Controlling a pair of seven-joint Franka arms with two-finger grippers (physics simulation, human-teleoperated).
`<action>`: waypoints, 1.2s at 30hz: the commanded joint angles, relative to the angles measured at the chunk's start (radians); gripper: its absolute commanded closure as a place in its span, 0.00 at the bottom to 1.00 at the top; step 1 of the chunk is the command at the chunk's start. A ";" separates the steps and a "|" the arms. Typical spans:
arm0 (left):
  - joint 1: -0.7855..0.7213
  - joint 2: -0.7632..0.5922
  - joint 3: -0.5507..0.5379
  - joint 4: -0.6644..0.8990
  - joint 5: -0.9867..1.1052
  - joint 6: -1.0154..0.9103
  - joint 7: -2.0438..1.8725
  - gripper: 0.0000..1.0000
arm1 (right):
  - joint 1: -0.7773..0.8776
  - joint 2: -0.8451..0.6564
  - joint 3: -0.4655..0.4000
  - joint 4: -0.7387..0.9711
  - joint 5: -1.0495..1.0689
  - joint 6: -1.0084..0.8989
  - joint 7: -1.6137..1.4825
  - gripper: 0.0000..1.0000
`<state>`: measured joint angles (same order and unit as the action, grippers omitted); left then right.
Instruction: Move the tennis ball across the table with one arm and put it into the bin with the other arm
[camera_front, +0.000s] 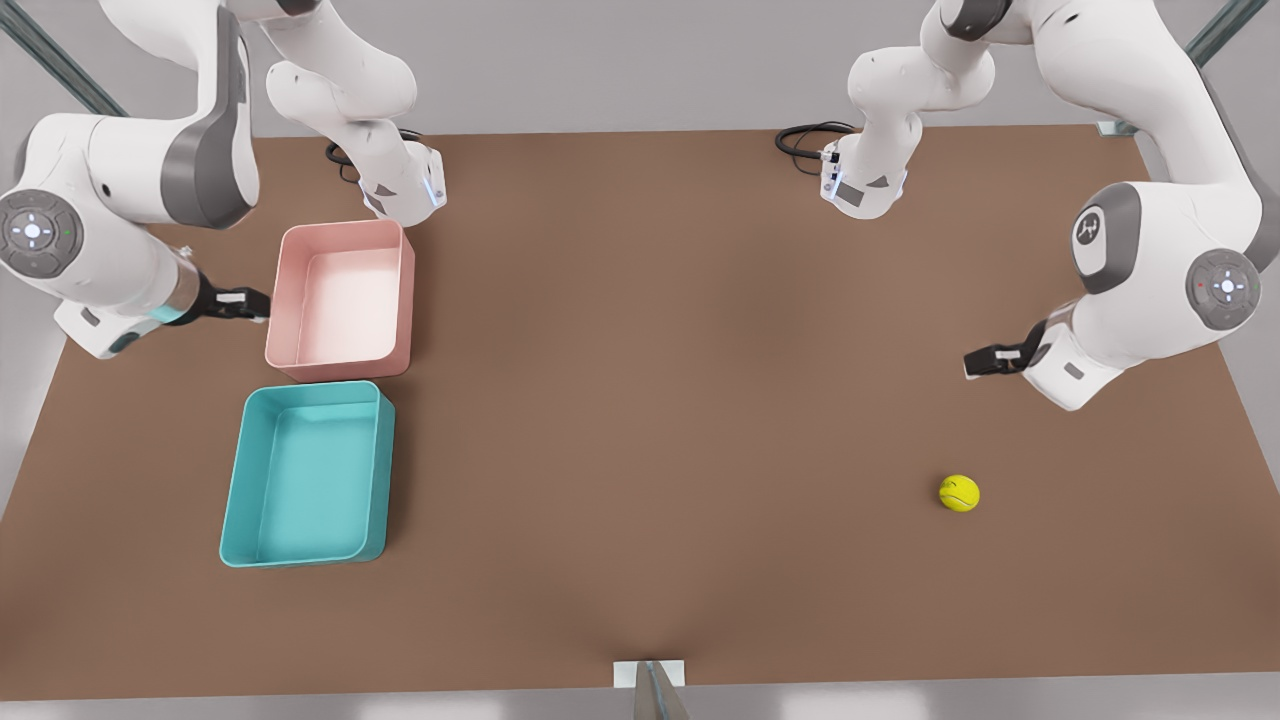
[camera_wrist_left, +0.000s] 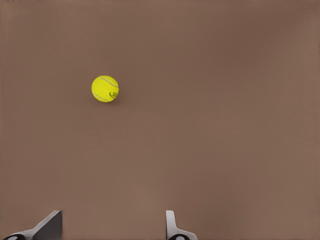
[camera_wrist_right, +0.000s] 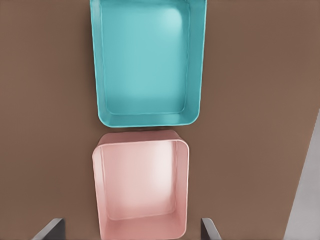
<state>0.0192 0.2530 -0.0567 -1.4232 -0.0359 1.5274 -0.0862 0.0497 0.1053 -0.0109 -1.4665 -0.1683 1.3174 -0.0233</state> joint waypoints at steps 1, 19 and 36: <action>0.001 -0.001 -0.002 0.001 -0.001 0.037 -0.027 0.00 | -0.001 -0.022 -0.001 -0.031 -0.008 0.101 0.025 0.00; 0.116 0.445 0.104 0.041 0.129 0.620 1.930 0.79 | 0.001 -0.013 -0.008 -0.063 0.004 0.111 0.014 0.00; 0.110 0.514 0.084 -0.060 0.238 0.678 1.947 0.79 | -0.001 0.013 -0.026 -0.084 0.007 0.118 0.013 0.00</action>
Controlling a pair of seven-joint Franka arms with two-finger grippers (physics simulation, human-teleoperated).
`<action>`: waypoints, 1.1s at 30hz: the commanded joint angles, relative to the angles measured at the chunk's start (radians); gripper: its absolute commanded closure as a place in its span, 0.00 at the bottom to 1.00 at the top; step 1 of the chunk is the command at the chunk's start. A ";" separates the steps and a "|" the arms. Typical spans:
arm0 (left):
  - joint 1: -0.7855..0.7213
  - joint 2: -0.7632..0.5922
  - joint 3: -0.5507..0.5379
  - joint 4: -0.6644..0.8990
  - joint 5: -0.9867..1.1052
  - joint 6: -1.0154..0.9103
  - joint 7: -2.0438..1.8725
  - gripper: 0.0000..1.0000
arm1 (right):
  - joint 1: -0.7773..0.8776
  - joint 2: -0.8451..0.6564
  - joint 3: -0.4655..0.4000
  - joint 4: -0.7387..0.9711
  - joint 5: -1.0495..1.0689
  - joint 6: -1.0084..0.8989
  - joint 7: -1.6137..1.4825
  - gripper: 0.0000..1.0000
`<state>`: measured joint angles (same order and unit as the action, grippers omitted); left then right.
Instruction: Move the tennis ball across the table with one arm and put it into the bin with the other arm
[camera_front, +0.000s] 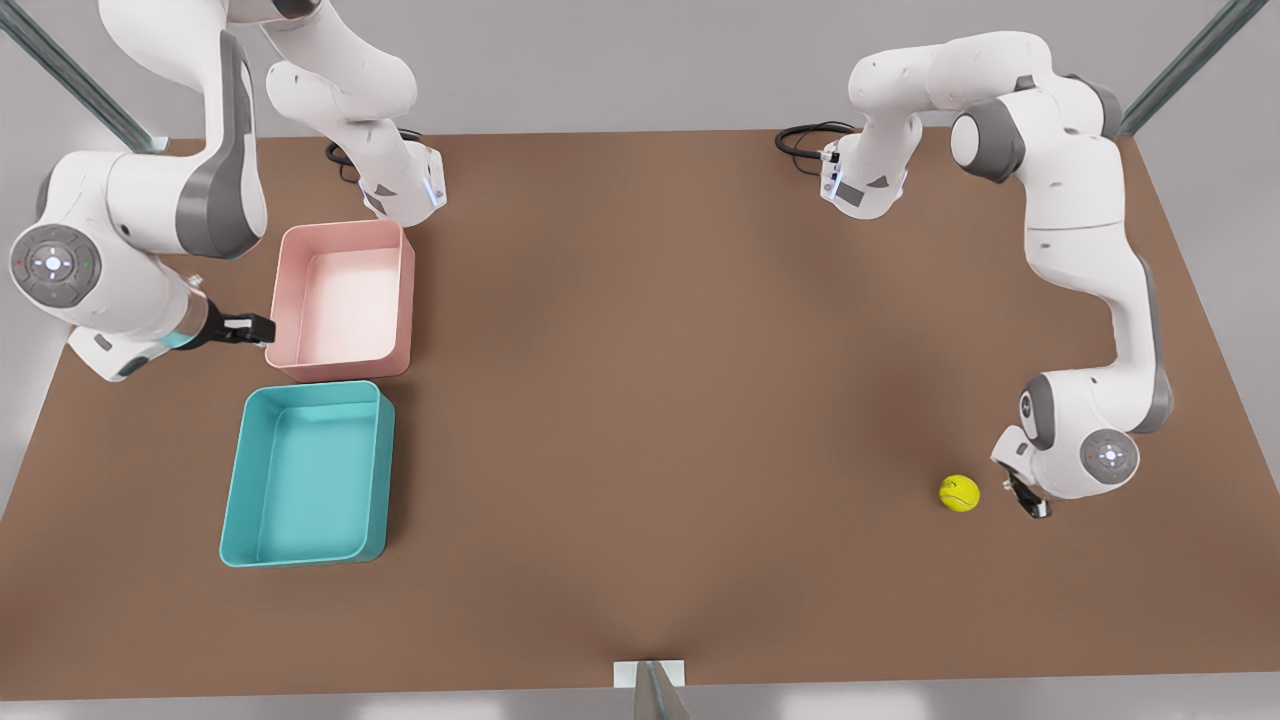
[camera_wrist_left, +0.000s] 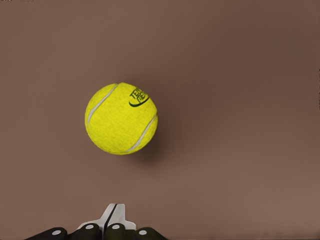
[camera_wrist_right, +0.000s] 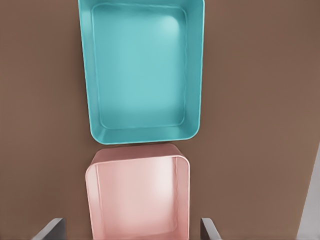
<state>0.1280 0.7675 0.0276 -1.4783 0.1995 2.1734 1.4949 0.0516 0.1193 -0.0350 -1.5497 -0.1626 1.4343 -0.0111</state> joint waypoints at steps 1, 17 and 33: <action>0.001 0.001 0.000 -0.010 0.003 0.034 0.366 0.79 | -0.002 0.000 -0.005 -0.001 0.002 0.003 0.000 0.00; -0.001 0.045 0.000 -0.022 0.087 0.144 0.364 0.79 | -0.002 0.026 -0.023 0.000 0.008 0.011 -0.006 0.00; -0.134 -0.172 -0.124 -0.086 -0.568 0.083 -1.904 0.79 | 0.002 0.033 -0.031 0.002 0.018 0.011 -0.029 0.00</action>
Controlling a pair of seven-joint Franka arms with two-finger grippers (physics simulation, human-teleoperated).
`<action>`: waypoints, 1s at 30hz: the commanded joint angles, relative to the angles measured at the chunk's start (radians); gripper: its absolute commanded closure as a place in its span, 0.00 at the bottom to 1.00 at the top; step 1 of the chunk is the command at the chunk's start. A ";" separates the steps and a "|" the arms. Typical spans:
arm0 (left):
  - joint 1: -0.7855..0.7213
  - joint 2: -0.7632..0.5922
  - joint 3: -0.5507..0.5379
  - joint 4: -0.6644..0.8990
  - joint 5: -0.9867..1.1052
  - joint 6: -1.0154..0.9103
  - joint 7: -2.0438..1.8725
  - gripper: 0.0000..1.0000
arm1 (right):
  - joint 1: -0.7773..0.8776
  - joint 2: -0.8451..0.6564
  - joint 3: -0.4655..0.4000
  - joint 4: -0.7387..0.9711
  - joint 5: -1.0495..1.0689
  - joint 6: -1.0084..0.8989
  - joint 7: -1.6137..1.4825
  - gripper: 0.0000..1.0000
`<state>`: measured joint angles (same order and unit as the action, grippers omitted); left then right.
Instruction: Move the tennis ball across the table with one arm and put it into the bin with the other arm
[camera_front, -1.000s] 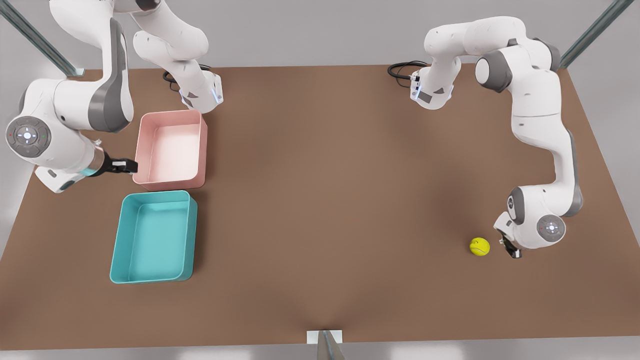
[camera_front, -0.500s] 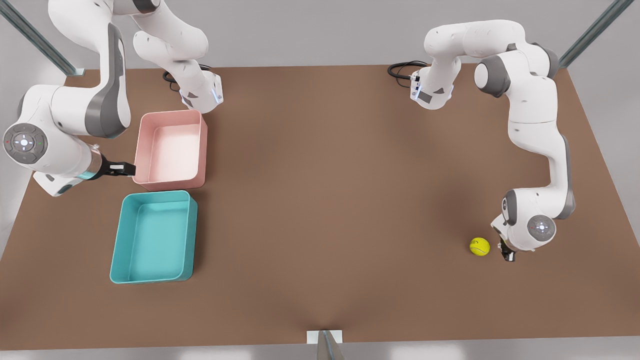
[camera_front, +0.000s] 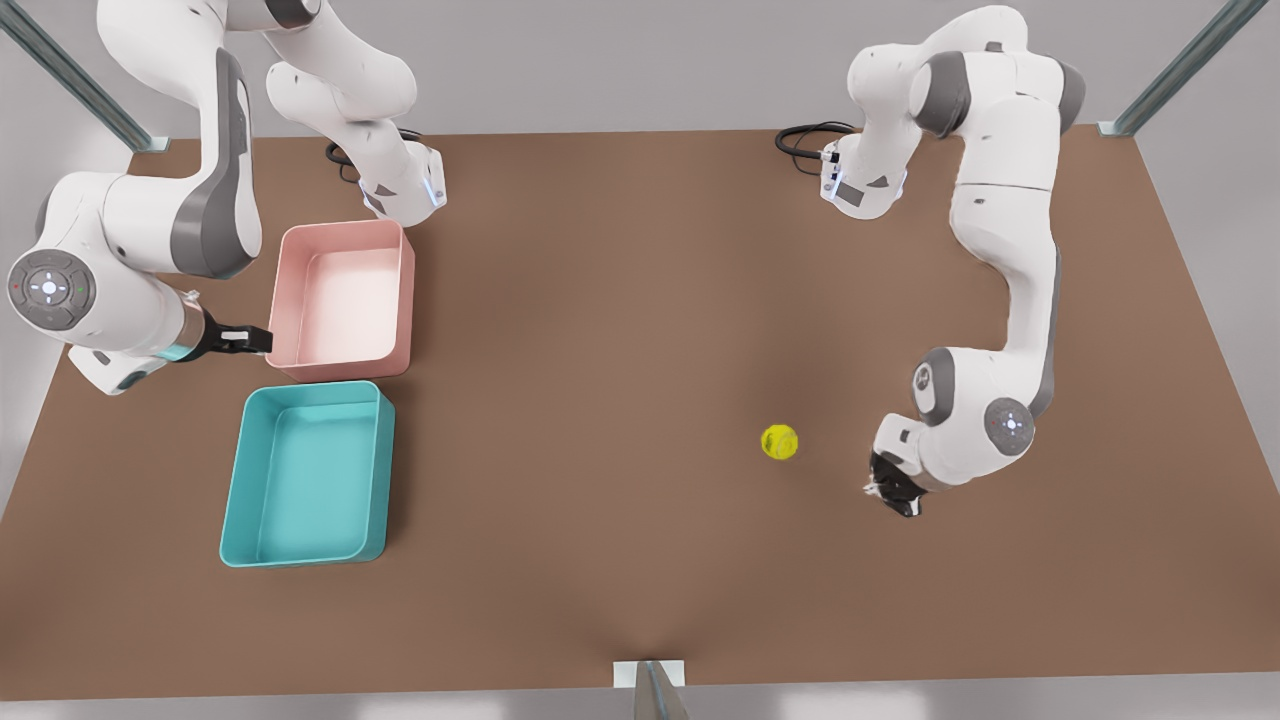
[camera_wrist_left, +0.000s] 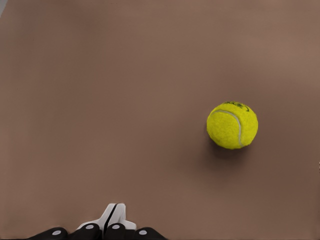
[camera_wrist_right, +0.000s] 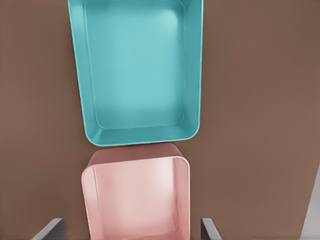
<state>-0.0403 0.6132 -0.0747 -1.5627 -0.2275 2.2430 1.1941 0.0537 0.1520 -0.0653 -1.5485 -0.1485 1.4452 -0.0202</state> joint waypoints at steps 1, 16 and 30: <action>0.100 -0.018 -0.046 0.000 -0.130 0.007 -1.581 0.79 | 0.000 0.000 -0.001 0.001 0.004 0.000 -0.020 0.00; 0.108 -0.349 -0.071 0.339 0.135 -0.888 -2.056 0.00 | 0.000 0.000 -0.004 0.001 0.006 0.006 -0.018 0.00; 0.096 -0.379 -0.063 0.332 0.189 -0.985 -1.627 0.00 | 0.525 0.397 -0.001 0.111 0.190 0.489 0.951 0.00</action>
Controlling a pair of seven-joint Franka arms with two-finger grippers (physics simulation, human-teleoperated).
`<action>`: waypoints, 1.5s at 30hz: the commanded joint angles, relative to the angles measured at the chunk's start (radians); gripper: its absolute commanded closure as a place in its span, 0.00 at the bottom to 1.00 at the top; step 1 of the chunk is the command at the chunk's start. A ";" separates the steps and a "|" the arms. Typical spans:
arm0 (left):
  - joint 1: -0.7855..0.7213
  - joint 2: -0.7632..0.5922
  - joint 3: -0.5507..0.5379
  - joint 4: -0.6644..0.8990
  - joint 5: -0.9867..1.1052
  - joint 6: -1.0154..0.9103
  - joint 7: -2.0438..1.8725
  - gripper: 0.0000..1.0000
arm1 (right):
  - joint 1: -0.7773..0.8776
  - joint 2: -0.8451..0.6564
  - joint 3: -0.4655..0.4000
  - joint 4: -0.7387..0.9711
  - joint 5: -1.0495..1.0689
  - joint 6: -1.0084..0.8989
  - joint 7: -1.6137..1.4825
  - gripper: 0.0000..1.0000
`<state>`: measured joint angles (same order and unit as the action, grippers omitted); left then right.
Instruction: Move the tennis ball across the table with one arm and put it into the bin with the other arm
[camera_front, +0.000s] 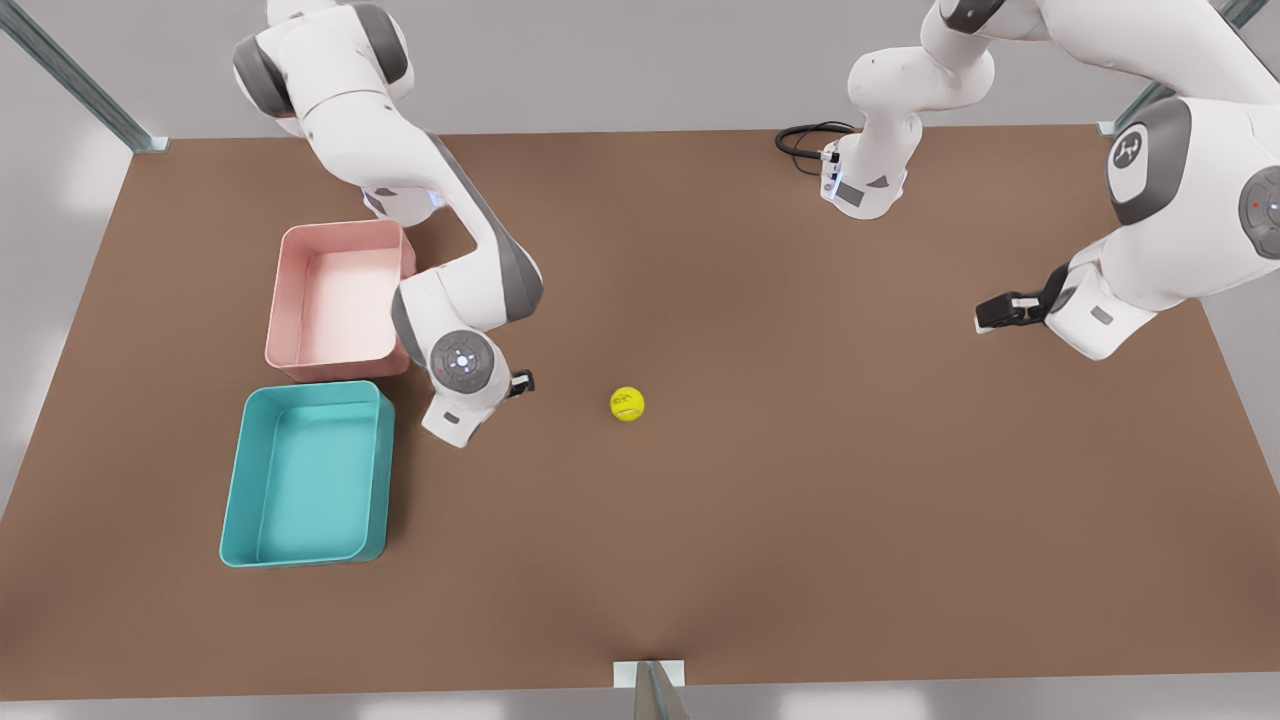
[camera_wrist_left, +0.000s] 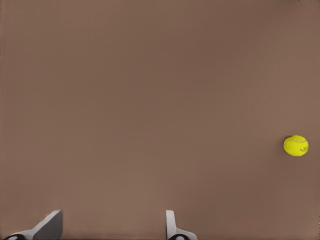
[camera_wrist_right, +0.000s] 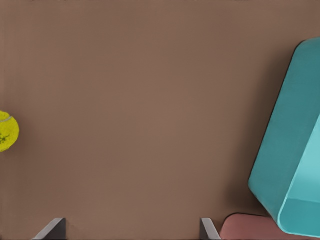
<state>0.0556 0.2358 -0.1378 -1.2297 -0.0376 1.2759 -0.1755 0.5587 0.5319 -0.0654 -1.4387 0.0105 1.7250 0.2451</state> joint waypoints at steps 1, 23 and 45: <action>0.000 0.000 0.000 -0.001 -0.001 -0.017 -0.263 0.00 | 0.050 0.045 -0.001 0.001 0.032 0.261 0.741 0.00; 0.018 0.042 -0.005 -0.001 -0.015 -0.024 -0.280 0.00 | 0.159 0.246 0.090 0.009 0.091 0.510 0.708 0.00; 0.015 0.046 -0.006 -0.002 -0.015 -0.046 -0.280 0.00 | 0.193 0.349 0.096 -0.005 0.097 0.613 0.703 0.33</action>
<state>0.0707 0.2839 -0.1440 -1.2322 -0.0523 1.2330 -0.4327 0.7510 0.8822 0.0307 -1.4441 0.1050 2.3257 0.9146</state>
